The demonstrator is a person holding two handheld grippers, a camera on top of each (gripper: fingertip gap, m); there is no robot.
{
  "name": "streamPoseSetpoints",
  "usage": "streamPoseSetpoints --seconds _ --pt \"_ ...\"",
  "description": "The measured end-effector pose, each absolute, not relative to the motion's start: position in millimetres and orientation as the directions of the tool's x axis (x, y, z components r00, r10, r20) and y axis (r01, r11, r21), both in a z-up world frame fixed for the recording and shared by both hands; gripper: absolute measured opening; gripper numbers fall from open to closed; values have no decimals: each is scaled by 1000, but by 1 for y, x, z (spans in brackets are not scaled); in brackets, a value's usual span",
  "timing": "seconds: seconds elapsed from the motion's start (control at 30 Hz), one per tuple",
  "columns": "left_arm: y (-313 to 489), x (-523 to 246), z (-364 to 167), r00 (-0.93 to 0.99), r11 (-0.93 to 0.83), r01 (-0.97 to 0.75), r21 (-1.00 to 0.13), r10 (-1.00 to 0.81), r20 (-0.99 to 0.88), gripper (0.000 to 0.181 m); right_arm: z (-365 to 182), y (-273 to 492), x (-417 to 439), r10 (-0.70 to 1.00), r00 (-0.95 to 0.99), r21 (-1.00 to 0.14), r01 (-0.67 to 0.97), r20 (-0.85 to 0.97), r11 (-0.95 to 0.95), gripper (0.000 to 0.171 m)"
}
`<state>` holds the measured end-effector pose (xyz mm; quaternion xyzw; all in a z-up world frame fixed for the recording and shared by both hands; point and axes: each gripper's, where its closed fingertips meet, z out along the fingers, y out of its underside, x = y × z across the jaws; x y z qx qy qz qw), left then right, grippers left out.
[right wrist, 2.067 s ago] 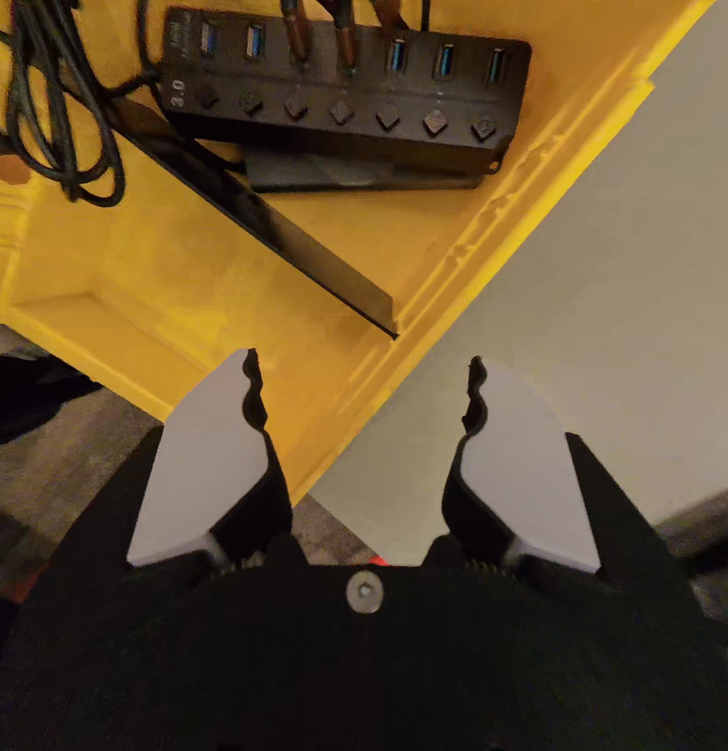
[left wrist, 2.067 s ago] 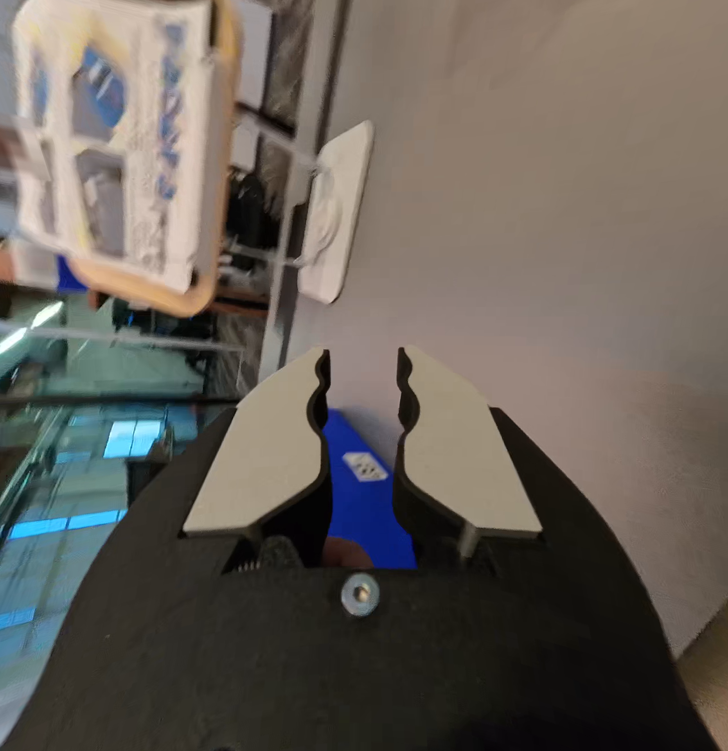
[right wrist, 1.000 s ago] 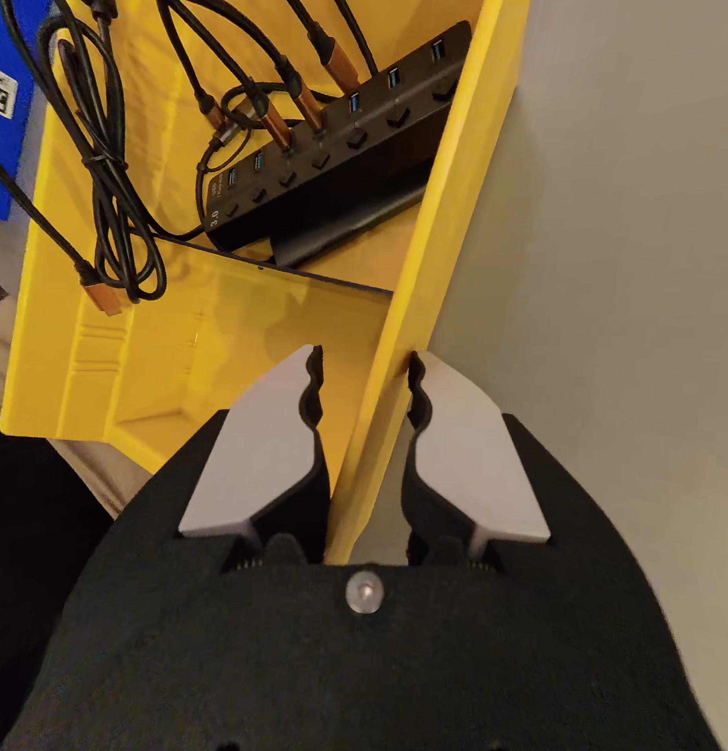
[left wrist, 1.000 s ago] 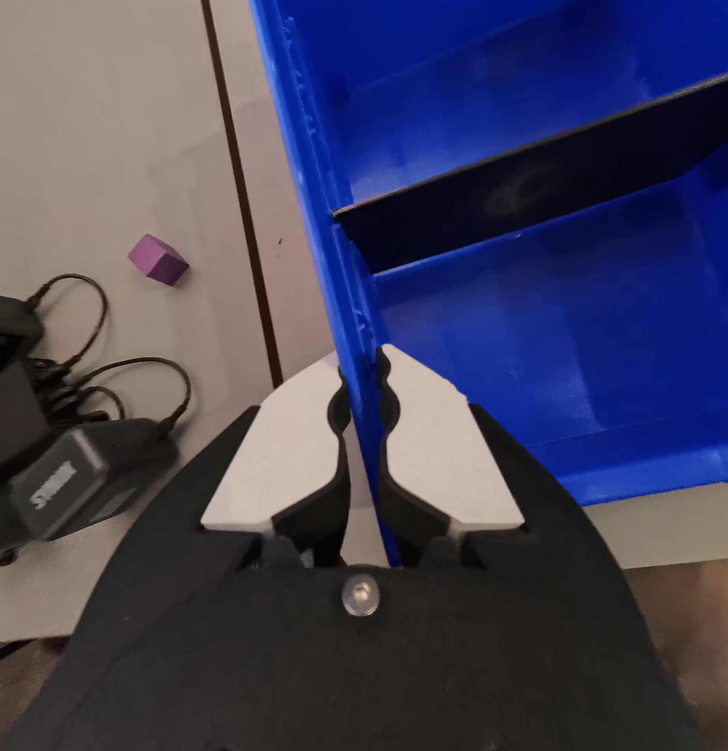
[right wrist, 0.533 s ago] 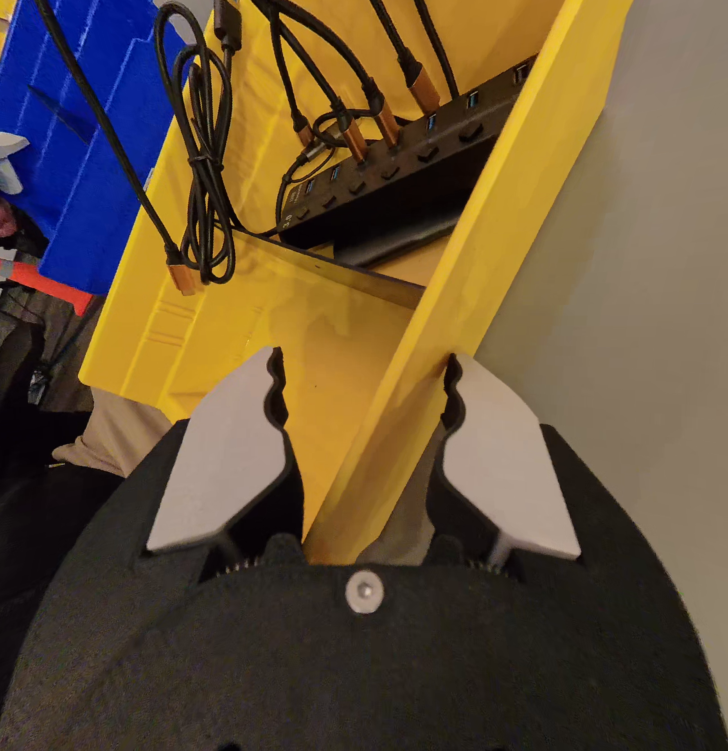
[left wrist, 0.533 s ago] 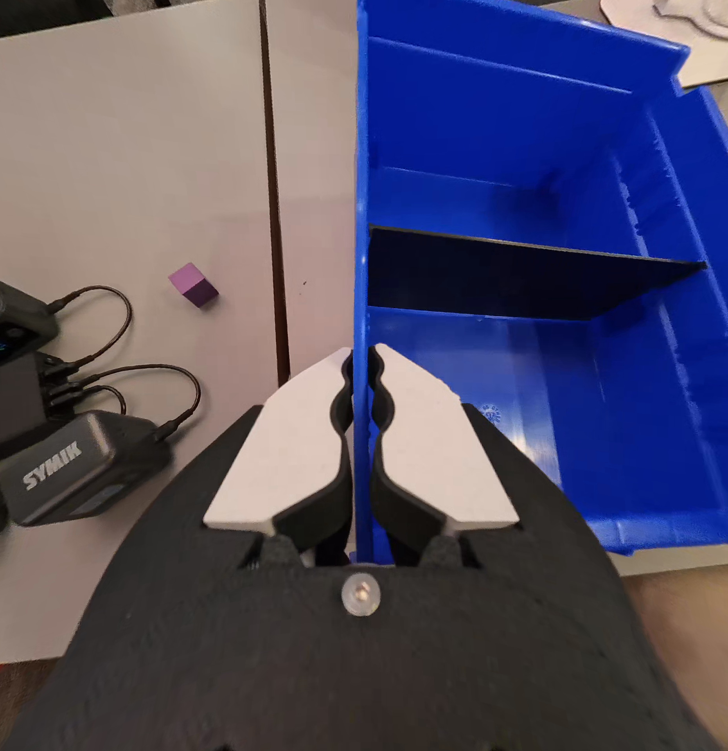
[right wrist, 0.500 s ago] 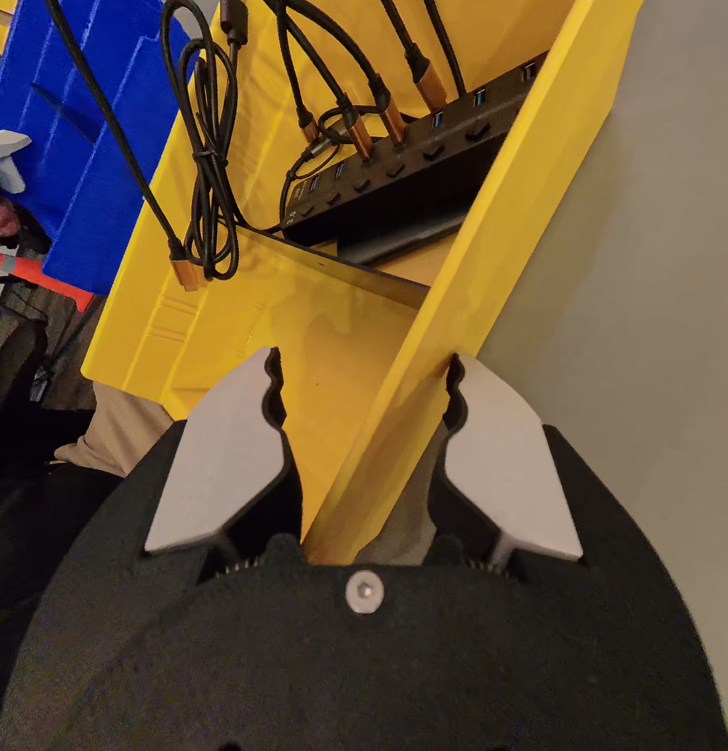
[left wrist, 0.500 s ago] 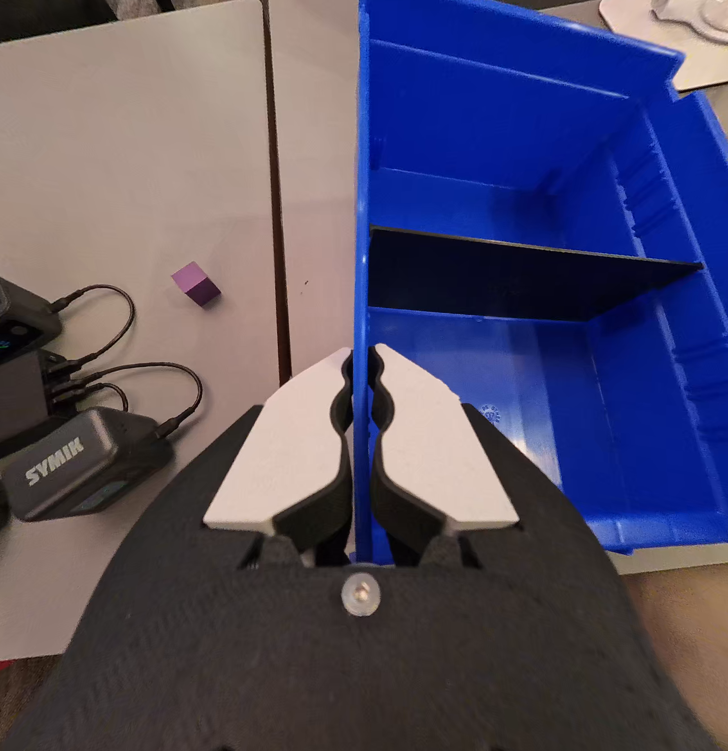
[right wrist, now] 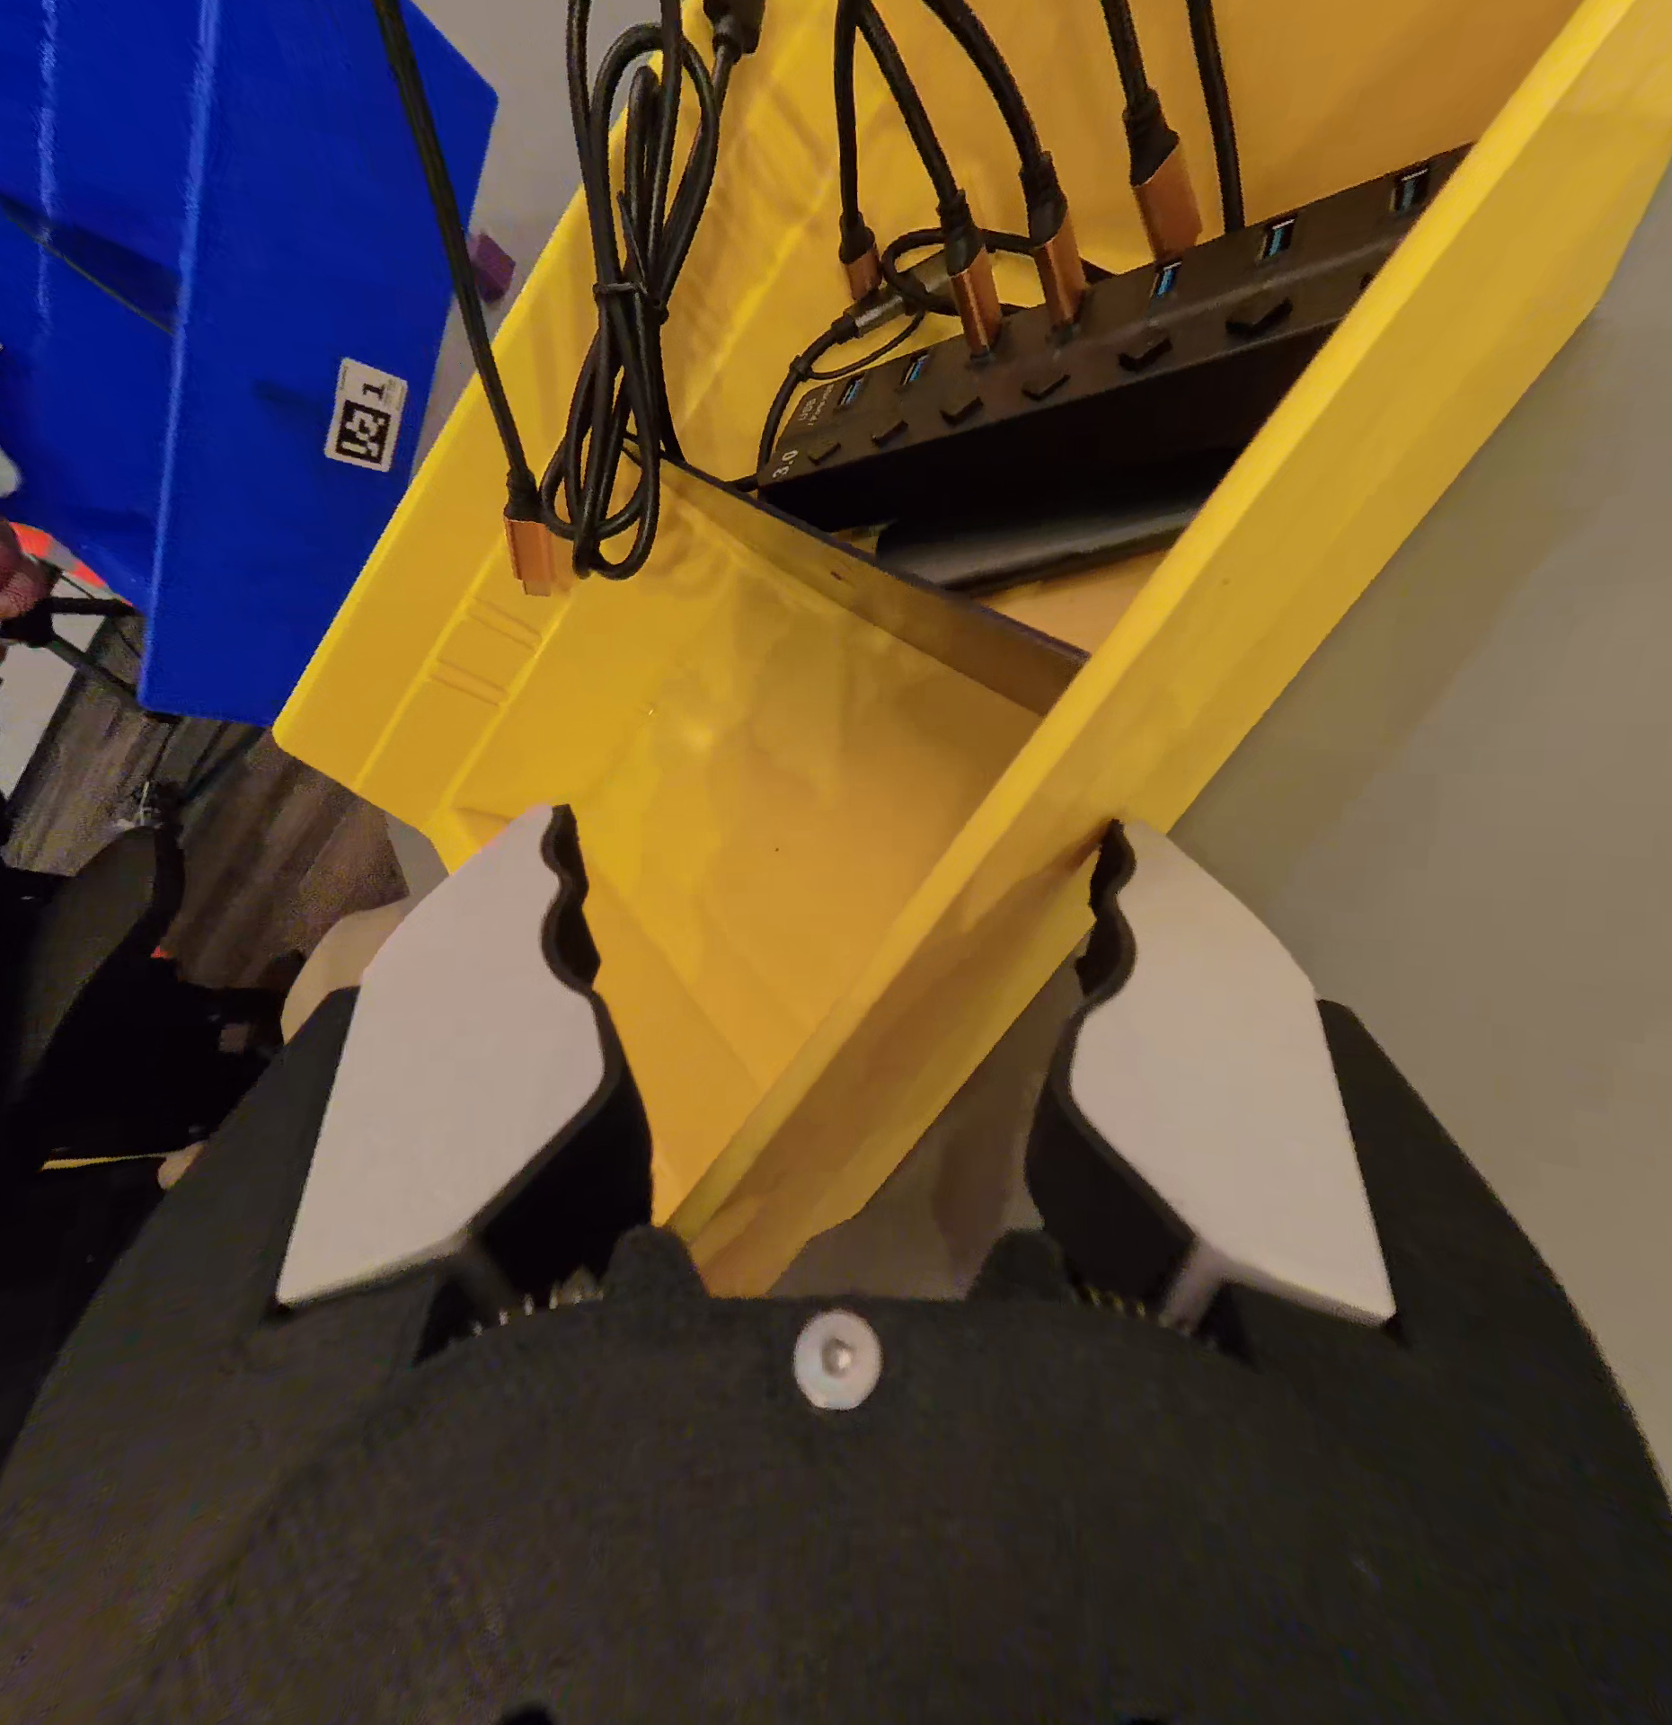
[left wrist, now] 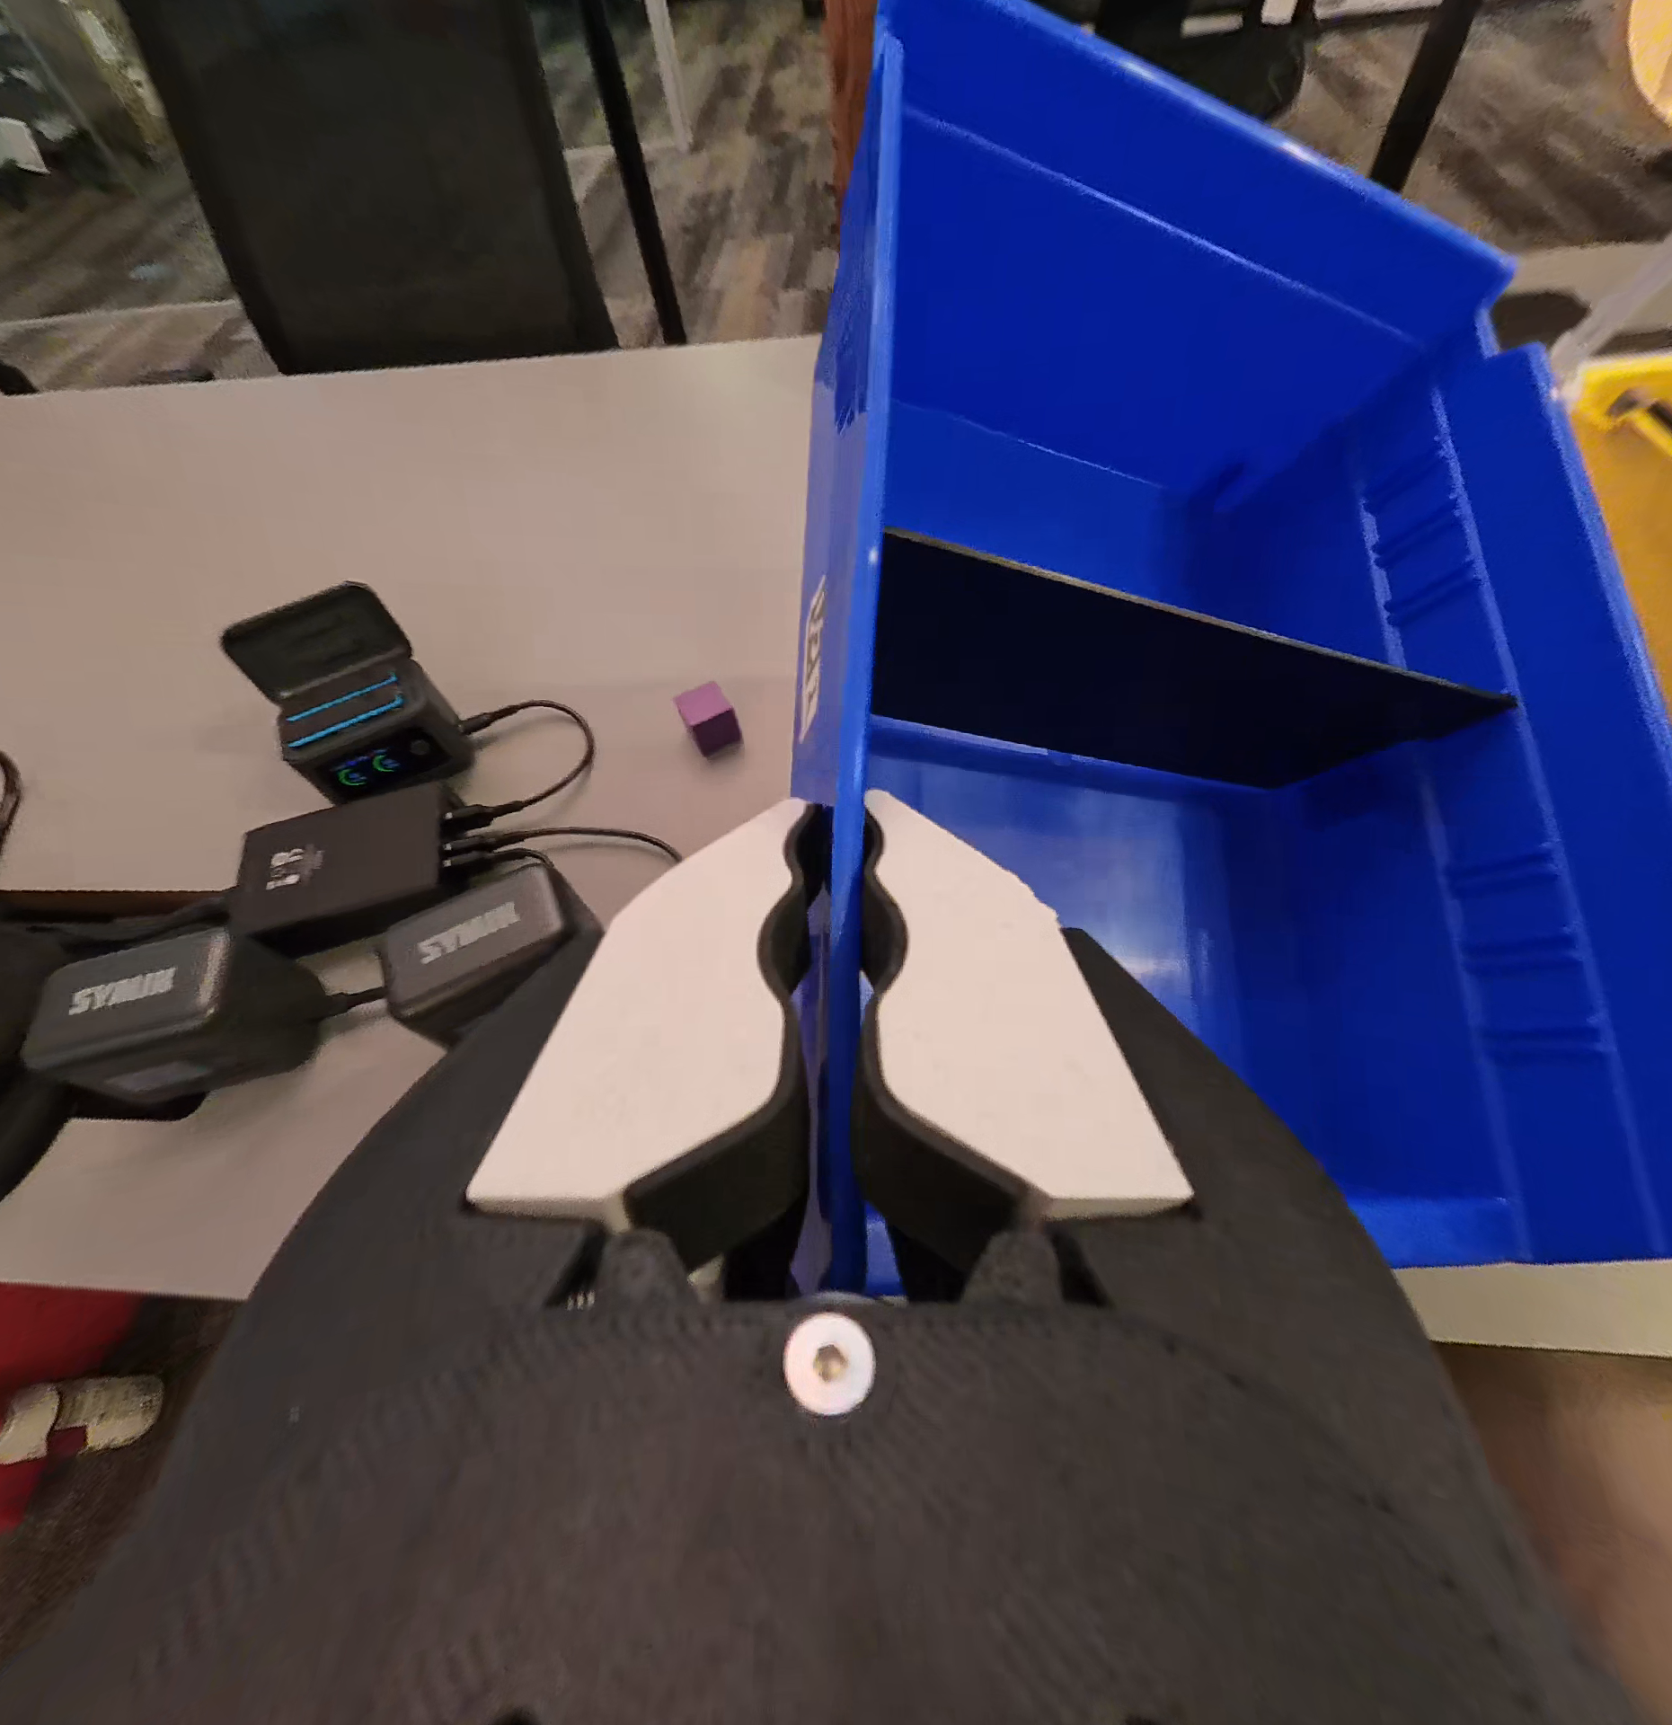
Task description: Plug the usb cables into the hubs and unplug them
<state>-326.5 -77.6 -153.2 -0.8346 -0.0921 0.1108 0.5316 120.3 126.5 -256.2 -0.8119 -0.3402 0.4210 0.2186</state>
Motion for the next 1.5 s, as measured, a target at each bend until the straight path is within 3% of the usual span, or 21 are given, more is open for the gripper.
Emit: streamPoseSetpoints --seconds 0.03,0.37,0.63,0.87,1.07,1.17,1.33,1.5 --pt "-83 -329 -147 956 -395 46 -918 284 -74 5 -256 125 111 743 408 -647 371 -531 -666 105" --pt "-127 -321 -54 949 -116 80 -990 313 40 5 -256 97 15 786 340 -671 410 -516 -618 122" --pt "-102 -257 -19 976 -73 37 -997 216 21 5 -230 49 -47 736 97 -663 368 -670 -652 147" --pt "-29 -165 -26 999 -104 39 -994 12 38 4 -174 91 63 797 129 -760 246 -590 -602 145" --pt "54 -43 -61 976 -180 6 -984 -212 45 5 -127 78 195 817 145 -811 110 -558 -574 123" --pt "84 20 -86 948 -242 -5 -970 -310 73 5 -133 42 227 817 171 -817 91 -551 -570 124" --pt "116 114 -135 896 -343 -29 -939 -425 127 5 -165 46 264 797 406 -841 110 -448 -529 123" --pt "134 161 -177 887 -415 -22 -910 -427 174 6 -205 73 314 715 570 -797 163 -406 -582 97"
